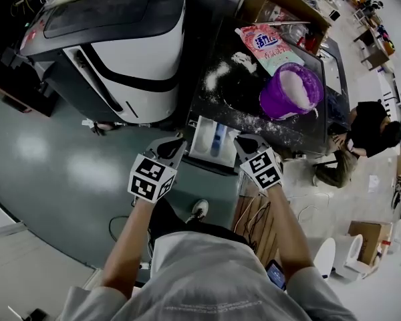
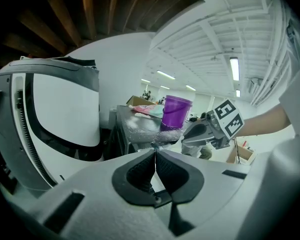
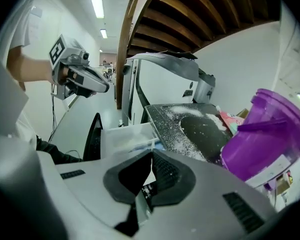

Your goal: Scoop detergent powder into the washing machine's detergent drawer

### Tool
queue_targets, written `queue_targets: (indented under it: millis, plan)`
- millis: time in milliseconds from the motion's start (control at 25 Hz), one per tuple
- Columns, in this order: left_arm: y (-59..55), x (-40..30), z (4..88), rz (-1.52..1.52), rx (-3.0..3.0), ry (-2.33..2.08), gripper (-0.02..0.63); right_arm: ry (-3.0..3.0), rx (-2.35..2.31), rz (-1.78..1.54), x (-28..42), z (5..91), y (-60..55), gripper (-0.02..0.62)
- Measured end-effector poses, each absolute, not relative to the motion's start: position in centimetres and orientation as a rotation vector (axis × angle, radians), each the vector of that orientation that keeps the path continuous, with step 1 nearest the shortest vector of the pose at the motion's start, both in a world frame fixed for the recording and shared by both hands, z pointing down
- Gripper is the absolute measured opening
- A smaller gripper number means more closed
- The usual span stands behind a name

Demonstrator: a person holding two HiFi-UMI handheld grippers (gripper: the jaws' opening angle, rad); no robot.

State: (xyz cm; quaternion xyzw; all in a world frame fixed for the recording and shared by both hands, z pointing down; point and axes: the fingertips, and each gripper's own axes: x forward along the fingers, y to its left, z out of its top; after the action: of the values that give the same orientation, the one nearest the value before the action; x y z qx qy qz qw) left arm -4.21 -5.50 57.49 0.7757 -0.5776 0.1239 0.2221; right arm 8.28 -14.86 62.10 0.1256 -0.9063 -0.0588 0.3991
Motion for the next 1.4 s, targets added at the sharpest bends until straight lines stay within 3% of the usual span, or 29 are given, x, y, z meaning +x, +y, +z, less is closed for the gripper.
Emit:
queue_targets:
  millis: [840,1400]
  plan:
    - [-4.4,-5.1,58.2,0.351,2.119,-1.611,0.01,-1.978,0.161,-0.905,7.1,63.0,-14.2,0.011]
    - [-4.6,-4.5,58.4,0.36,2.125,-1.601,0.009,-1.974,0.111,-0.923,7.3,63.3,-13.4,0.011]
